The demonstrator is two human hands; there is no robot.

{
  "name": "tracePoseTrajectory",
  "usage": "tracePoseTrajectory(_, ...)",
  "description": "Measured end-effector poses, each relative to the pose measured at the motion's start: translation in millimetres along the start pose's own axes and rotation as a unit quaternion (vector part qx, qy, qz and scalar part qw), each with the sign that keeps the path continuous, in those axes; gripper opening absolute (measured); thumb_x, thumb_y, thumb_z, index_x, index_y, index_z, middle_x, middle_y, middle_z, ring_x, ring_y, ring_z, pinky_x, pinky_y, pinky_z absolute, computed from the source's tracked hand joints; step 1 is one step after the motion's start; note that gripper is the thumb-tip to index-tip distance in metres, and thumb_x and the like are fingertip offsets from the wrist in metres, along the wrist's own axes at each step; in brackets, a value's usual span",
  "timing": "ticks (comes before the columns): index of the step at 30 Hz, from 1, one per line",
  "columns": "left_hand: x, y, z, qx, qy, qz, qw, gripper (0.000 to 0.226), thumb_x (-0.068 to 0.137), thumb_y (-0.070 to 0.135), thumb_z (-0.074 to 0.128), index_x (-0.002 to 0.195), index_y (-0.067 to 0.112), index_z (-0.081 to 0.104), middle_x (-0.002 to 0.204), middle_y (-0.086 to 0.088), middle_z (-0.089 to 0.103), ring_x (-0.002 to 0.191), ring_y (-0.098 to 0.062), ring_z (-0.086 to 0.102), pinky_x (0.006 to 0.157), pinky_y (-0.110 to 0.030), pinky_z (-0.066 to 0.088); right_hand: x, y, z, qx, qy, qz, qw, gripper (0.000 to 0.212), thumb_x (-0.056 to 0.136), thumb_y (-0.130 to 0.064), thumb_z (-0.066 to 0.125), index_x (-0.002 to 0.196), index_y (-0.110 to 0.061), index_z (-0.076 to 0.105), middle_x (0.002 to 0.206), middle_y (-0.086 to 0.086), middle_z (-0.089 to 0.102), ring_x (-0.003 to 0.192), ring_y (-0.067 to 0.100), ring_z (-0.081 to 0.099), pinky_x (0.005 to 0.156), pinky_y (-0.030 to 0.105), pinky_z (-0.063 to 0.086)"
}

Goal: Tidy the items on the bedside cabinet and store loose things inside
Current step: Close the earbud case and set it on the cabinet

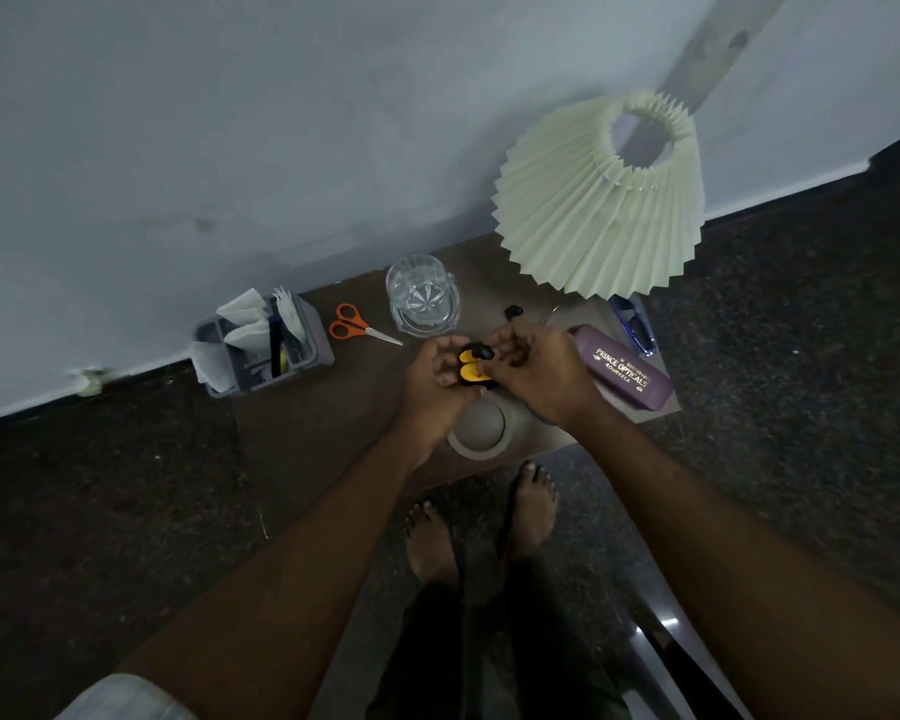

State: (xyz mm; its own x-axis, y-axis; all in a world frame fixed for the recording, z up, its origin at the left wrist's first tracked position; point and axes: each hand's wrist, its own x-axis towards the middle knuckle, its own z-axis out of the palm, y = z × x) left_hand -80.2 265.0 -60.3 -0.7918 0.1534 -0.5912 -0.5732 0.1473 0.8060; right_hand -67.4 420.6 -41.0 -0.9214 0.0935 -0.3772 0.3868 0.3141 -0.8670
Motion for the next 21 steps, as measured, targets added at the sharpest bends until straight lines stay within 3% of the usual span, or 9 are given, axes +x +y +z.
tracePoseTrajectory(3,0.8,2.3,5.2,0.023,-0.004,0.019,1.000,0.055,0.072,-0.023,0.066,0.120,0.000,0.053,0.098,-0.003,0.067,0.081,-0.003,0.068,0.077,-0.021,0.055,-2.5,4.5,0.6,-0.043,0.005,-0.022,0.999,0.025,0.074,-0.015,0.085,0.094,-0.011,0.071,0.076,-0.009,0.069,0.064,0.002,0.062,0.062,0.016,0.053)
tracePoseTrajectory(7,-0.9,0.9,9.3,0.031,-0.005,0.028,0.999,0.051,0.074,-0.024,0.063,0.120,-0.004,0.052,0.098,-0.003,0.065,0.078,0.003,0.067,0.074,-0.016,0.054,-3.7,9.4,1.4,-0.093,0.016,-0.037,0.995,0.026,0.074,-0.022,0.085,0.095,-0.014,0.073,0.079,-0.005,0.072,0.069,0.010,0.067,0.065,0.025,0.056)
tracePoseTrajectory(12,-1.7,-2.3,11.6,0.032,-0.004,0.032,0.999,0.049,0.074,-0.024,0.062,0.114,0.003,0.054,0.102,-0.006,0.065,0.084,-0.004,0.067,0.078,-0.022,0.054,-5.2,10.3,2.9,-0.172,0.016,-0.075,0.982,0.023,0.074,-0.022,0.083,0.095,-0.017,0.075,0.082,-0.003,0.072,0.070,0.010,0.065,0.066,0.029,0.054)
tracePoseTrajectory(16,-0.6,-3.8,11.2,0.038,-0.005,0.039,0.998,0.051,0.073,-0.023,0.061,0.112,0.009,0.055,0.104,-0.010,0.063,0.091,-0.016,0.065,0.080,-0.025,0.053,-5.6,14.1,4.9,-0.194,0.026,-0.106,0.975,0.021,0.074,-0.017,0.081,0.095,-0.013,0.078,0.084,0.003,0.070,0.070,0.009,0.058,0.063,0.006,0.039)
tracePoseTrajectory(18,-0.3,-4.8,9.9,0.039,-0.010,0.038,0.998,0.052,0.073,-0.022,0.062,0.110,0.013,0.055,0.102,-0.006,0.064,0.090,-0.016,0.065,0.080,-0.025,0.053,-6.7,14.2,6.2,-0.198,0.027,-0.111,0.973,0.021,0.075,-0.016,0.081,0.095,-0.012,0.077,0.083,0.004,0.068,0.069,0.010,0.057,0.062,0.009,0.034)
tracePoseTrajectory(21,-0.5,-5.1,7.9,0.031,-0.012,0.033,0.999,0.052,0.072,-0.022,0.065,0.112,0.009,0.054,0.102,-0.007,0.066,0.091,-0.017,0.066,0.081,-0.027,0.055,-7.9,15.3,7.5,-0.160,0.034,-0.073,0.984,0.018,0.078,-0.020,0.079,0.095,-0.015,0.077,0.083,0.000,0.071,0.071,0.011,0.064,0.064,0.019,0.047)
